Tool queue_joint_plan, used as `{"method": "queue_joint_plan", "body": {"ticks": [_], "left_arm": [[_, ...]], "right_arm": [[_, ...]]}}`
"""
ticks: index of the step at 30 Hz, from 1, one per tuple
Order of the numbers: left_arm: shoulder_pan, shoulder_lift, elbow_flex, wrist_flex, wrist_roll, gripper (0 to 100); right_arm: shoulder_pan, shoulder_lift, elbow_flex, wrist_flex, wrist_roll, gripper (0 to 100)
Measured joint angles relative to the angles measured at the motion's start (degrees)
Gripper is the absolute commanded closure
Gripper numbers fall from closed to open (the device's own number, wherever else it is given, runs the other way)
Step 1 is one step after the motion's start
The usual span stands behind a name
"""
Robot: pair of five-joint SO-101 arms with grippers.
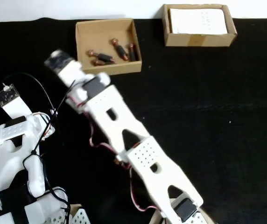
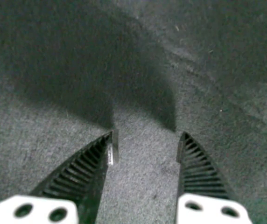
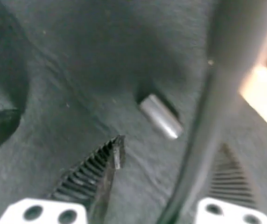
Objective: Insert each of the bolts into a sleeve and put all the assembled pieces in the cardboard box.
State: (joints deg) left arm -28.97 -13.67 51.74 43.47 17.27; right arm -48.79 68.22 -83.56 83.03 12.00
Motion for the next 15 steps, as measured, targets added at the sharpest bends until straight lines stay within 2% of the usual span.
{"method": "queue_joint_plan", "body": {"ticks": [10, 12, 15], "left_arm": [[0.00, 0.00, 0.00, 0.00, 0.00, 79], [0.00, 0.00, 0.00, 0.00, 0.00, 79], [0.00, 0.00, 0.00, 0.00, 0.00, 79]], "right_arm": [[-0.09, -0.26, 20.04, -21.71, -6.42, 67.7], [0.44, -0.53, 22.07, -23.12, -7.03, 72.6], [1.23, -0.70, 23.21, -23.91, -7.30, 87.2]]}}
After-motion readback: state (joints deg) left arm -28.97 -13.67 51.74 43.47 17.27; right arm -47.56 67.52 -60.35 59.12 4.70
